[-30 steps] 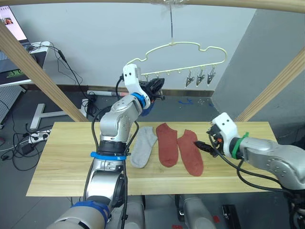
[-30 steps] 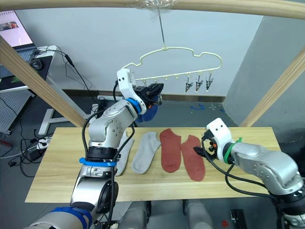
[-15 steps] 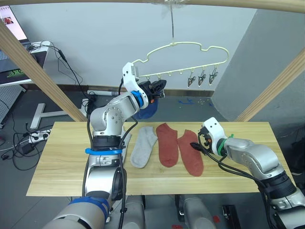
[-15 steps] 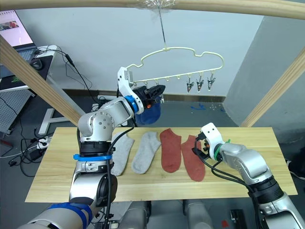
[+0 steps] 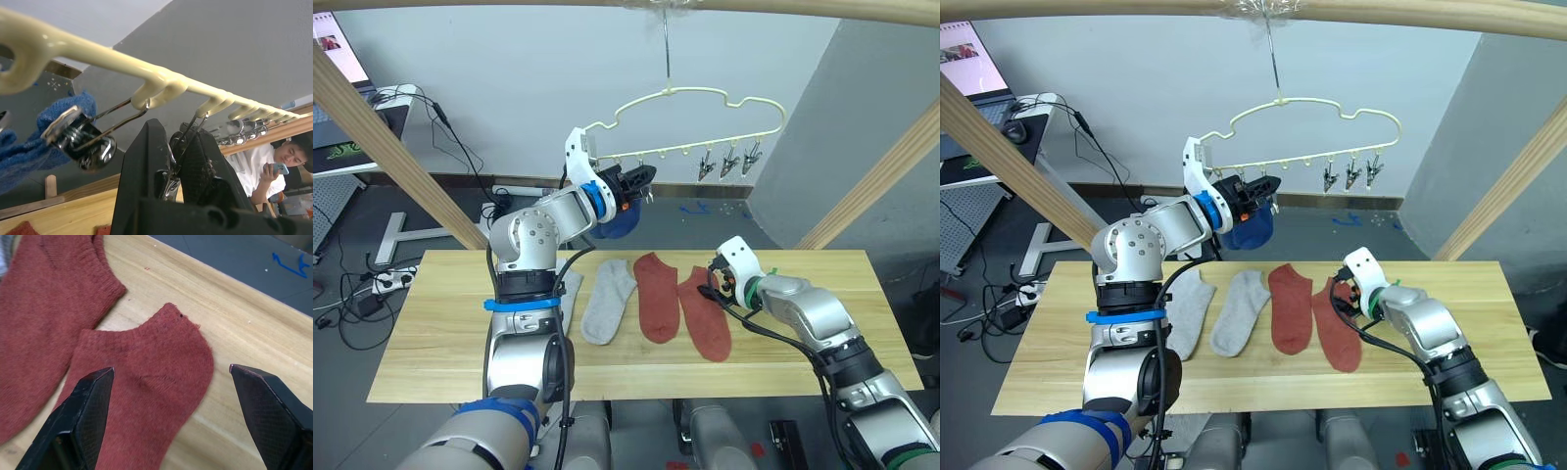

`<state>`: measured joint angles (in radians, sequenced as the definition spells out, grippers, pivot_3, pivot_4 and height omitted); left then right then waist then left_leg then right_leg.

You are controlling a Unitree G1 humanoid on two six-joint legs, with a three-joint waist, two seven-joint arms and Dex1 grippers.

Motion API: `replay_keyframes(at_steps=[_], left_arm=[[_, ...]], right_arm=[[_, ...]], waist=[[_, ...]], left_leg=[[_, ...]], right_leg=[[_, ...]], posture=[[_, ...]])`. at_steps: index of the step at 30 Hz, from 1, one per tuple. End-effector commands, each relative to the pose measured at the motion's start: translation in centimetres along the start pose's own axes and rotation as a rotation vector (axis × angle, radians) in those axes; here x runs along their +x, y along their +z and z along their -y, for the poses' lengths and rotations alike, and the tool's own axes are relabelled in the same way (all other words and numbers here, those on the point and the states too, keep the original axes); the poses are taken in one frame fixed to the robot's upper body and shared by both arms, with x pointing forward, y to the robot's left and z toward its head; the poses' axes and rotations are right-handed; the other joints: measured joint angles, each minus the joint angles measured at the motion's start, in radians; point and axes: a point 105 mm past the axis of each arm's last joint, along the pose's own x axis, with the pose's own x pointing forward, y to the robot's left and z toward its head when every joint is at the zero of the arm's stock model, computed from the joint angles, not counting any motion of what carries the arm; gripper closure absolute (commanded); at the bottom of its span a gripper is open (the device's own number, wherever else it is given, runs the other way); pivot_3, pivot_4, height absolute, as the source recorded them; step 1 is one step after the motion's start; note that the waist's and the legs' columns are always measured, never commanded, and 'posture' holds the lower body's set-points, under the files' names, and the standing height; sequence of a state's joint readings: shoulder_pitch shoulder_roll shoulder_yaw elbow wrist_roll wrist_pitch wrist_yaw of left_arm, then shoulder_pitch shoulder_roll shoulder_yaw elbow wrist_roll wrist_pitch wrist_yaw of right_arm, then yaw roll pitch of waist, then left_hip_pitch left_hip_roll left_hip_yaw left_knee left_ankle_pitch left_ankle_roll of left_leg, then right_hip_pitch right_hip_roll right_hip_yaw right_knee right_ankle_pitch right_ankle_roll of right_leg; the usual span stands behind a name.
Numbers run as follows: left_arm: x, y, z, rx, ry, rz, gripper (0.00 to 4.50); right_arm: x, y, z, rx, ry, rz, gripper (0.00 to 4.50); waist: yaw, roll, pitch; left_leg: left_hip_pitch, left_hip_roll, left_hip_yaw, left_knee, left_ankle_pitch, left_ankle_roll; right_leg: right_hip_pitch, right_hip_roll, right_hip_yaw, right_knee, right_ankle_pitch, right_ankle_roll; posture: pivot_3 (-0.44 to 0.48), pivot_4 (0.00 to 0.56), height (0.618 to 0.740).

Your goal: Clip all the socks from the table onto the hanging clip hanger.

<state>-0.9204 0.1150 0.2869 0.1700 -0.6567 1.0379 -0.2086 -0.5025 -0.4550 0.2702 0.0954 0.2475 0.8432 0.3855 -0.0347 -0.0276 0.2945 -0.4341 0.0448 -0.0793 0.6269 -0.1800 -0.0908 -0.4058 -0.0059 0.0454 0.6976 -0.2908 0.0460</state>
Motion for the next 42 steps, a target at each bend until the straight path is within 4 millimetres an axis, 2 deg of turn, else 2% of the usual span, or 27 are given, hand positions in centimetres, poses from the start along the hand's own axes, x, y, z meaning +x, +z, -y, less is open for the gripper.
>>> replay_keyframes(at_steps=[1,13,20,23,24,32,33,36,37,42], left_arm=[[0.0,0.1,0.2,0.01,-0.002,0.0,4.15],[0.2,-0.1,0.4,0.046,-0.004,0.0,4.15],[0.2,-0.1,0.4,0.058,-0.001,0.004,4.15],[0.2,-0.1,0.4,0.058,-0.001,0.003,4.15],[0.2,-0.1,0.4,0.059,-0.001,0.003,4.15],[0.3,0.1,0.5,0.059,-0.003,0.006,4.15],[0.3,0.1,0.5,0.059,-0.003,0.006,4.15],[0.3,0.1,0.5,0.048,-0.007,0.004,4.15],[0.2,0.1,0.4,0.04,-0.006,0.005,4.15],[0.3,0.1,0.2,0.012,-0.008,-0.005,4.15]], right_arm=[[0.1,0.9,0.1,-0.018,-0.002,0.03,0.54],[1.2,0.5,0.2,-0.003,-0.011,0.025,0.54],[2.0,-0.6,-0.4,0.011,0.005,-0.006,0.54],[2.0,-1.2,-0.1,0.007,-0.021,-0.025,1.12],[2.0,-1.4,0.0,0.002,-0.029,-0.029,1.44],[2.1,-1.8,0.5,0.014,-0.051,-0.042,4.36],[2.1,-1.9,0.4,0.014,-0.048,-0.043,4.49],[2.0,-1.6,0.0,0.0,-0.021,-0.036,4.49],[1.7,-1.0,-0.1,-0.003,-0.011,-0.013,4.49],[-1.1,4.5,-1.9,-0.064,0.096,0.155,4.49]], waist=[[0.0,0.0,0.0],[0.001,0.0,0.0],[0.001,0.0,0.0],[0.001,0.0,0.0],[0.001,0.0,0.0],[0.001,0.0,0.0],[0.0,0.0,0.0],[0.0,0.0,0.0],[0.0,0.0,0.0],[-0.001,0.0,0.0]], left_leg=[[0.0,0.0,0.0,0.0,0.0,0.0],[0.0,0.0,0.0,0.0,0.0,0.0],[0.0,0.0,0.0,0.0,0.0,0.0],[0.0,0.0,0.0,0.0,0.0,0.0],[0.0,0.0,0.0,0.0,0.0,0.0],[0.0,0.0,0.0,0.0,0.0,0.0],[0.0,0.0,0.0,0.0,0.0,0.0],[0.0,0.0,0.0,0.0,0.0,0.0],[0.0,0.0,0.0,0.0,0.0,0.0],[0.0,0.0,0.0,0.0,0.0,0.0]], right_leg=[[0.0,0.0,0.0,0.0,0.0,0.0],[0.0,0.0,0.0,0.0,0.0,0.0],[0.0,0.0,0.0,0.0,0.0,0.0],[0.0,0.0,0.0,0.0,0.0,0.0],[0.0,0.0,0.0,0.0,0.0,0.0],[0.0,0.0,0.0,0.0,0.0,0.0],[0.0,0.0,0.0,0.0,0.0,0.0],[0.0,0.0,0.0,0.0,0.0,0.0],[0.0,0.0,0.0,0.0,0.0,0.0],[0.0,0.0,0.0,0.0,0.0,0.0]], posture=[[-0.016,0.235,0.74],[-0.012,0.235,0.74],[-0.005,0.238,0.74],[-0.005,0.238,0.74],[-0.005,0.238,0.74],[-0.011,0.236,0.74],[-0.011,0.236,0.74],[-0.011,0.237,0.74],[-0.011,0.237,0.74],[-0.02,0.239,0.74]])
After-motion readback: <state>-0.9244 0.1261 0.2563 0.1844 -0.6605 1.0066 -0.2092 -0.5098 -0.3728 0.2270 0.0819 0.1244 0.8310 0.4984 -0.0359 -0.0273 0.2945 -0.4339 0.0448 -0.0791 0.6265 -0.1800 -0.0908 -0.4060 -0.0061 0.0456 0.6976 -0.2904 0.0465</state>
